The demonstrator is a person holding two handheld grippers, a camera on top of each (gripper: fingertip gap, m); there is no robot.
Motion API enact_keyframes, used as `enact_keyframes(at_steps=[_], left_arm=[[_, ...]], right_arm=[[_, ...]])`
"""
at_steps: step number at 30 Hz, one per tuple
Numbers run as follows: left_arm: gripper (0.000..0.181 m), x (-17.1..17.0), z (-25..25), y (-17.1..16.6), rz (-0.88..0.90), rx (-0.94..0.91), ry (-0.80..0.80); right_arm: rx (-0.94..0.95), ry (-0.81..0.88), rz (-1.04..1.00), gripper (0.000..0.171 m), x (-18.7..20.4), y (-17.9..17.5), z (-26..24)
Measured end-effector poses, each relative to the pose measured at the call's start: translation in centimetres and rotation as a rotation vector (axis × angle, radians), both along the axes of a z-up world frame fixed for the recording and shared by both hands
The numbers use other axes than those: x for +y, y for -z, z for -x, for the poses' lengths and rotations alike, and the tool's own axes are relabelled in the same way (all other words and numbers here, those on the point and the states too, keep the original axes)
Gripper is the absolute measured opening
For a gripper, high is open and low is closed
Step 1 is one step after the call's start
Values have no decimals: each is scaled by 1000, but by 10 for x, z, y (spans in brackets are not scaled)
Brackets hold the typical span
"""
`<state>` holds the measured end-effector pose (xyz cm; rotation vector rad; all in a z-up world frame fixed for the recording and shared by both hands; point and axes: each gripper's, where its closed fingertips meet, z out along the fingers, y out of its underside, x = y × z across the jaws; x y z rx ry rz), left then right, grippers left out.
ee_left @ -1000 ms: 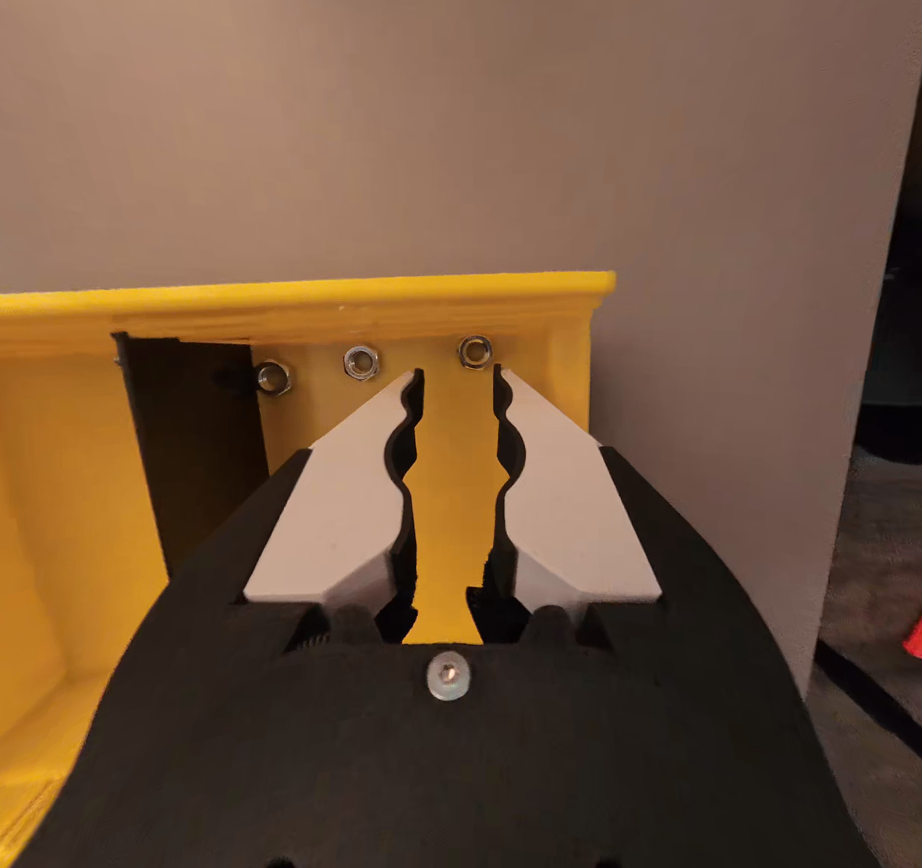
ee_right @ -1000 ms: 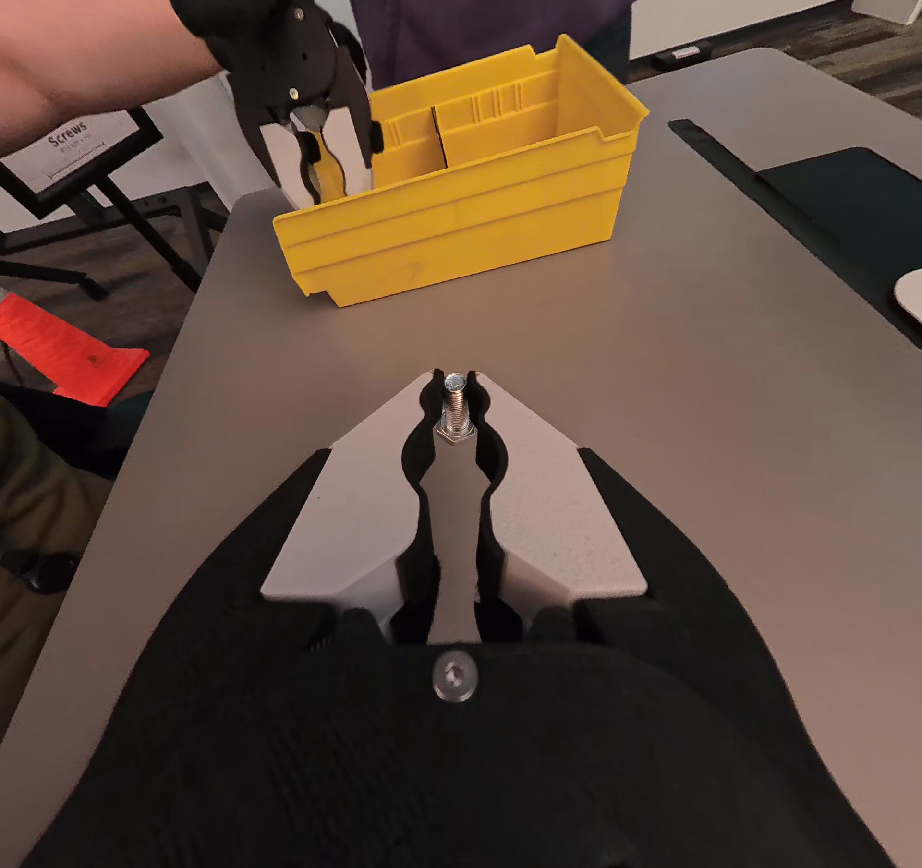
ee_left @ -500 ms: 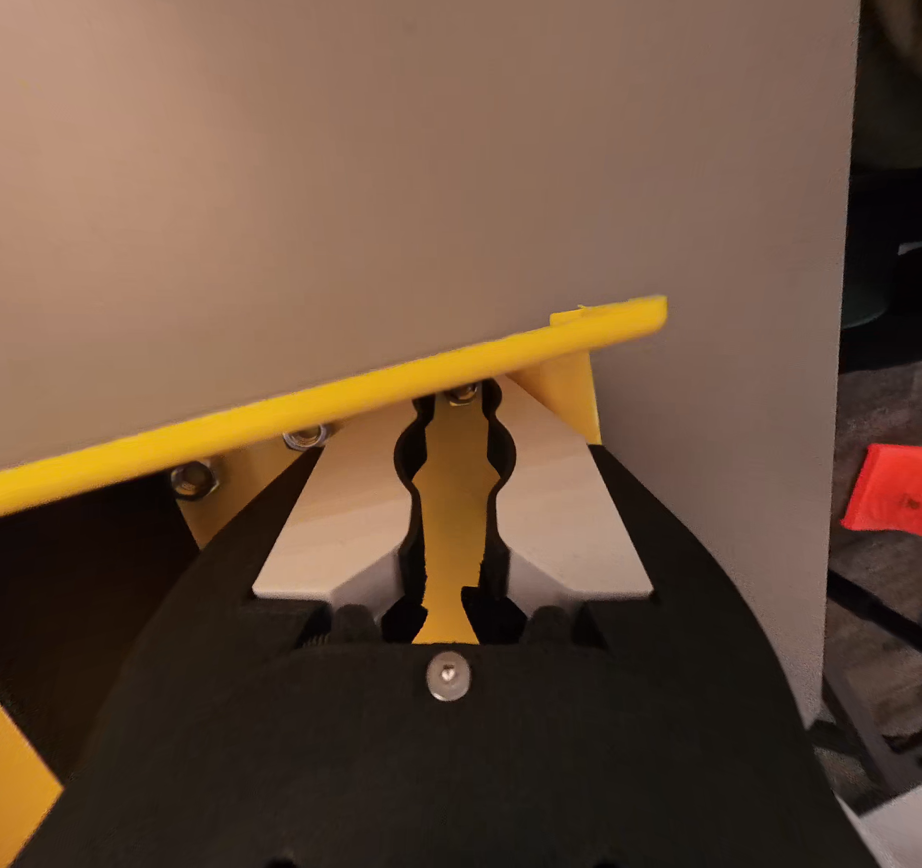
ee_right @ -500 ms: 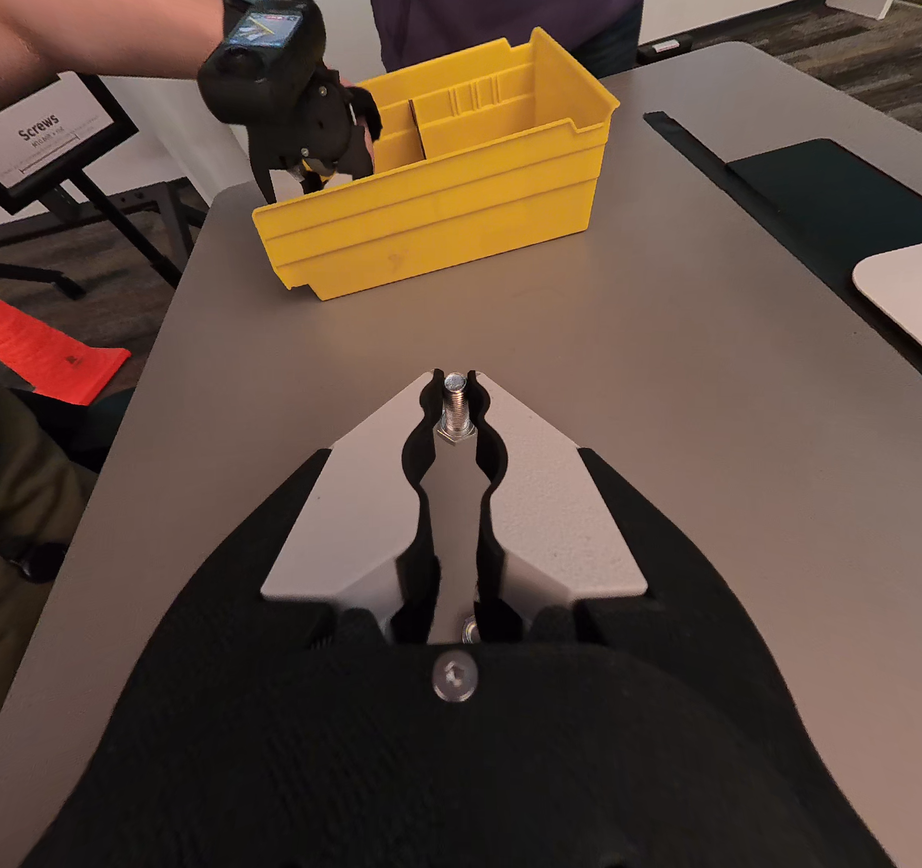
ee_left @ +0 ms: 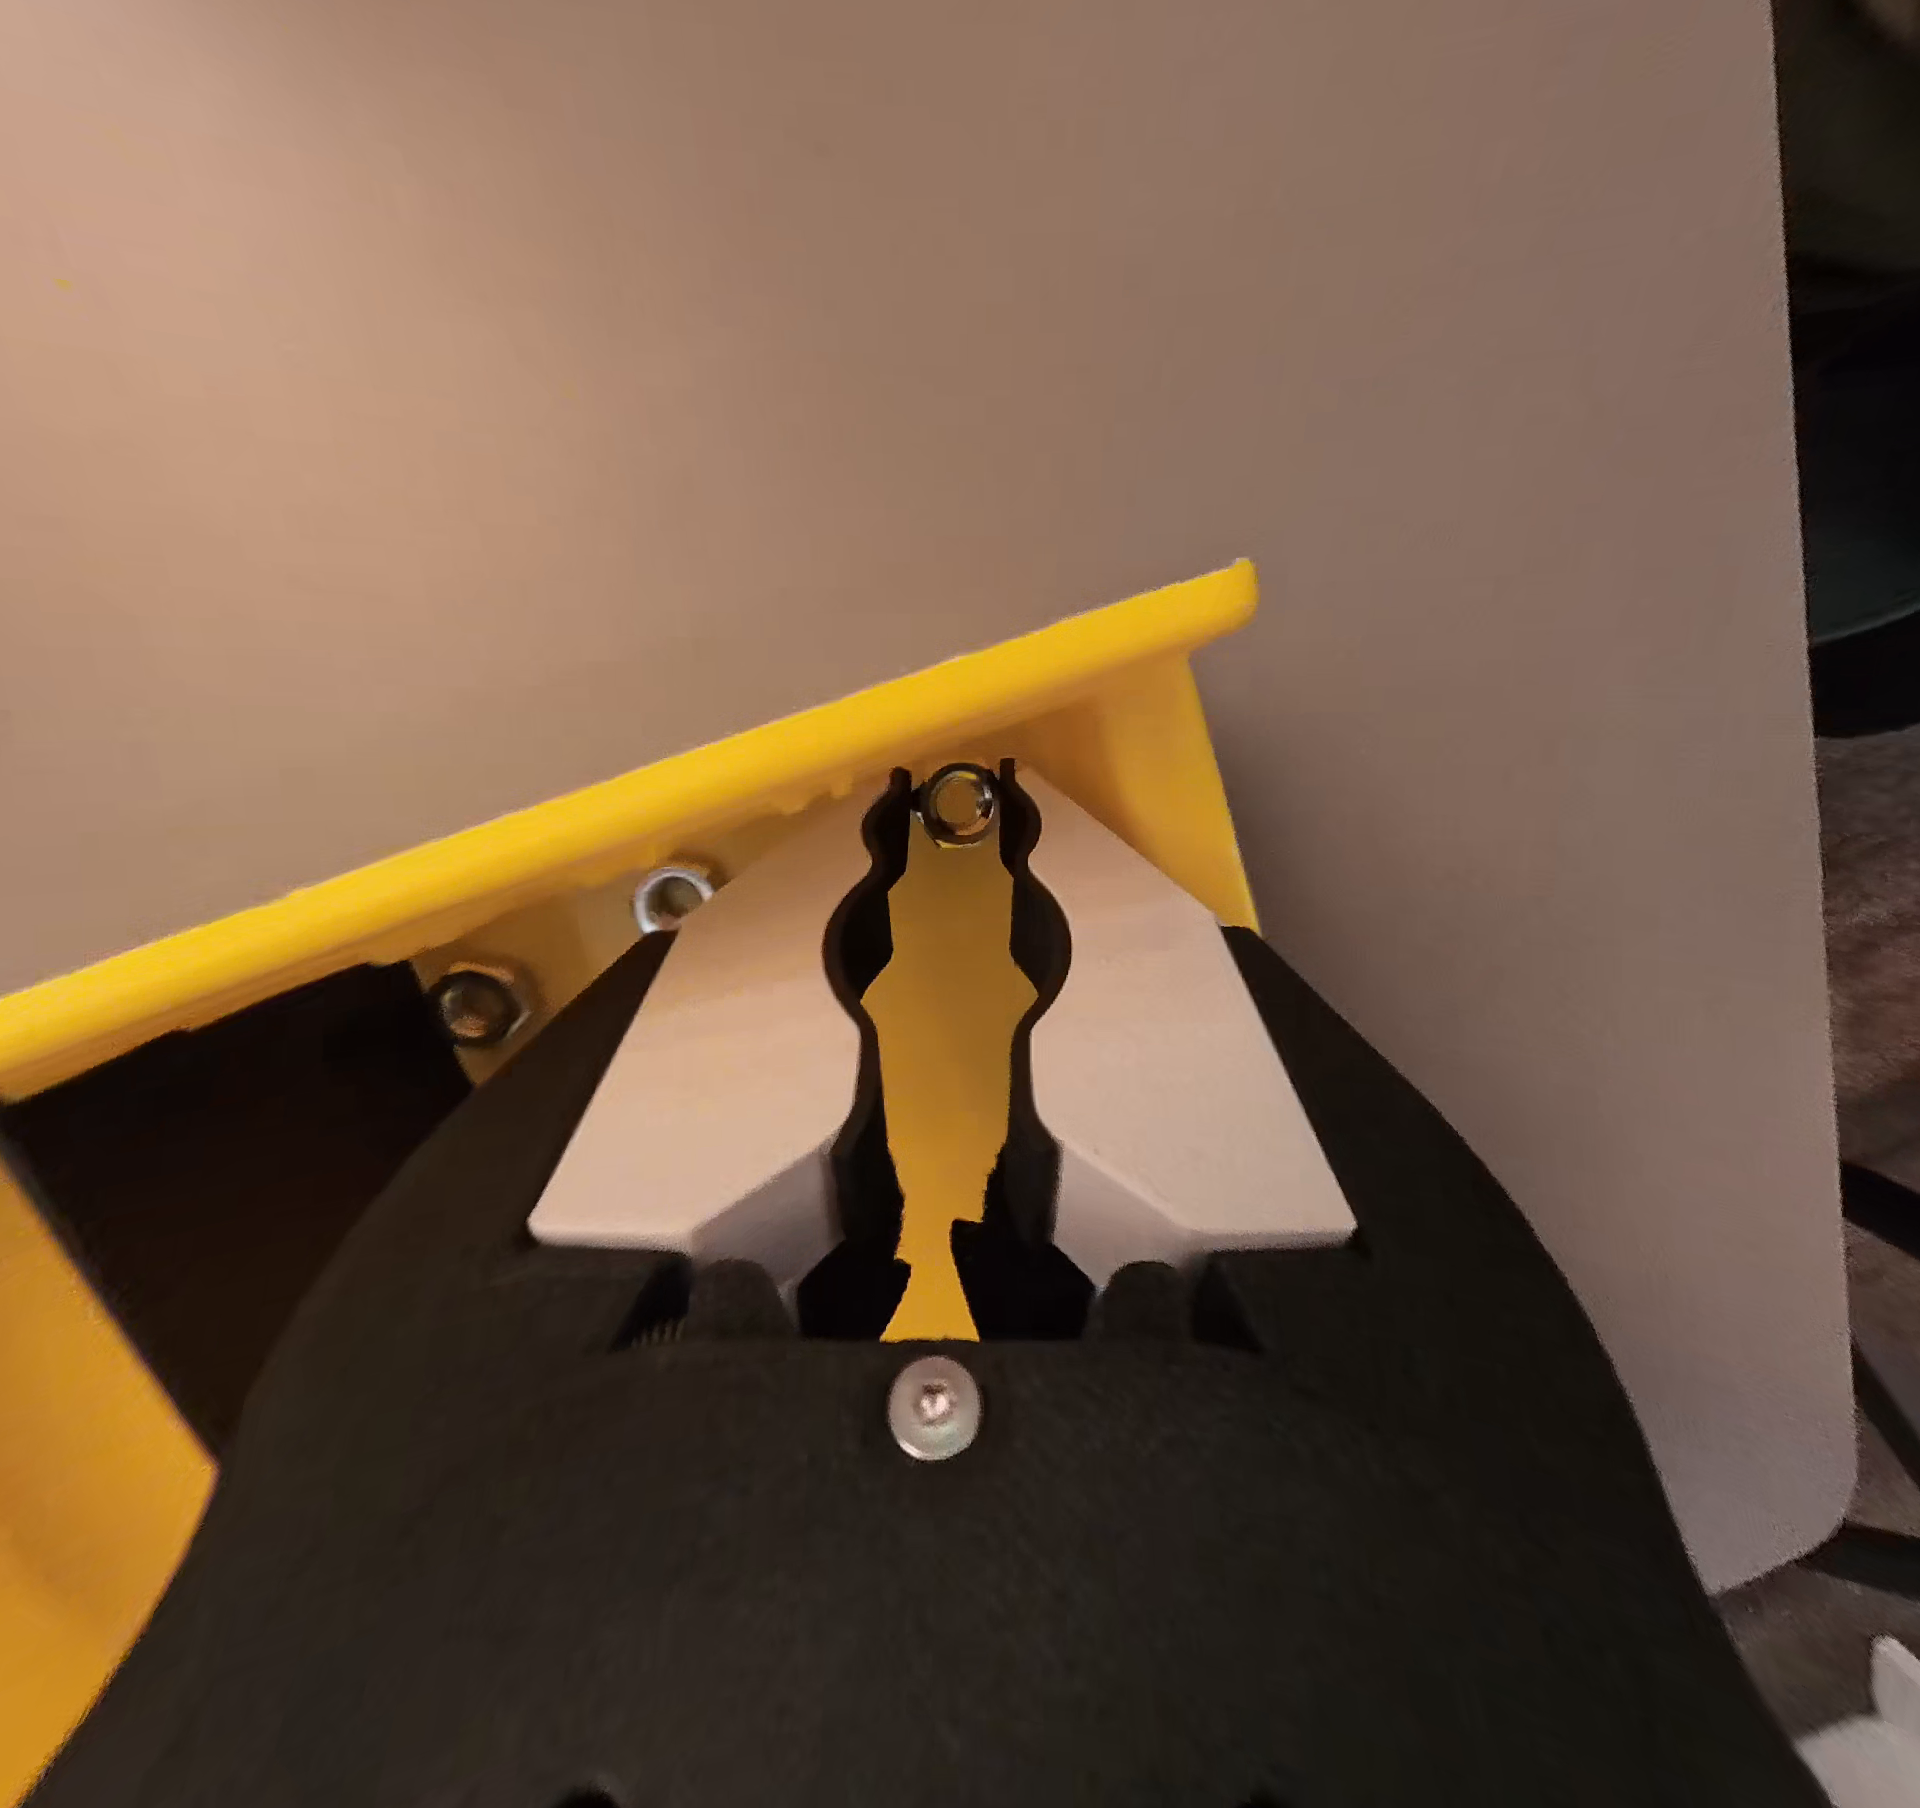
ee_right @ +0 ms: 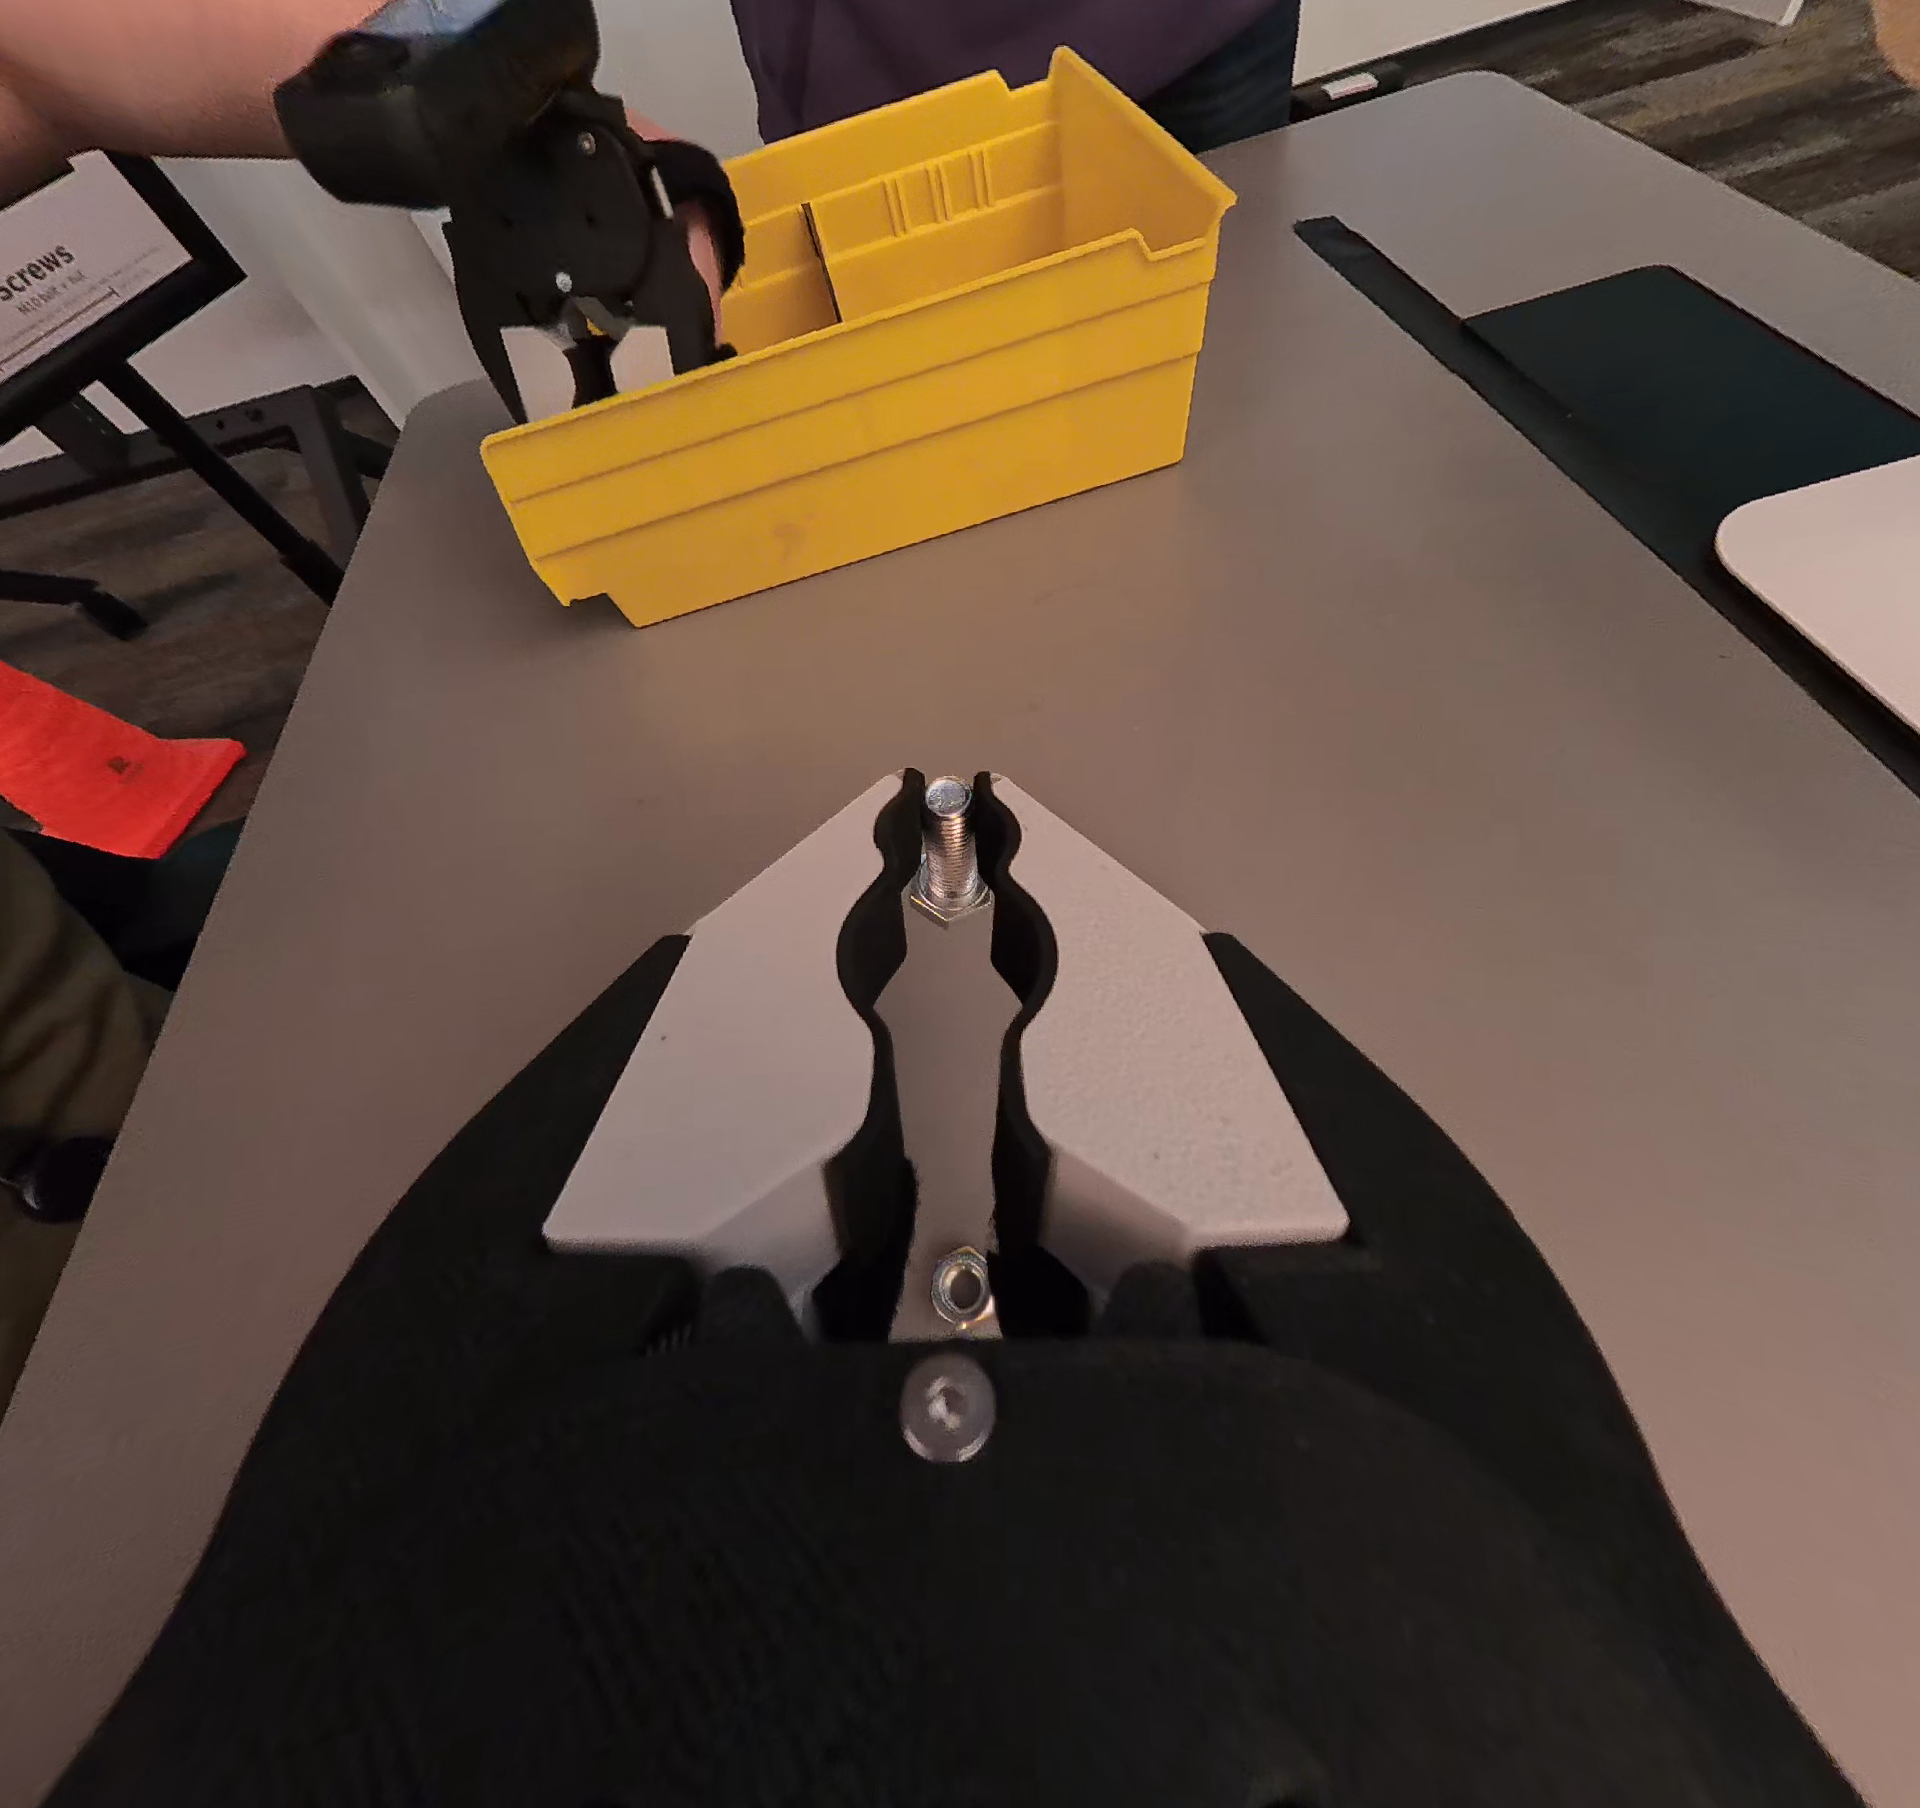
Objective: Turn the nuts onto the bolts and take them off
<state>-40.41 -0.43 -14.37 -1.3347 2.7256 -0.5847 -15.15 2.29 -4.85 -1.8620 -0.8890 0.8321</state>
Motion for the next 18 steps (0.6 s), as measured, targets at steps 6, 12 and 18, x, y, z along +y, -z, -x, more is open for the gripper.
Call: enact_keyframes(at_steps=[6,12,18], left_arm=[[15,-3,3,5,2,11,-2],[15,-2,5,9,-1,25,-35],[25,8,-1,3,-36,-35,-144]], right_arm=[[3,9,-3,9,1,-1,-4],[-11,13,-5,9,0,0,-5],[17,9,-14,9,-3,-8,-8]])
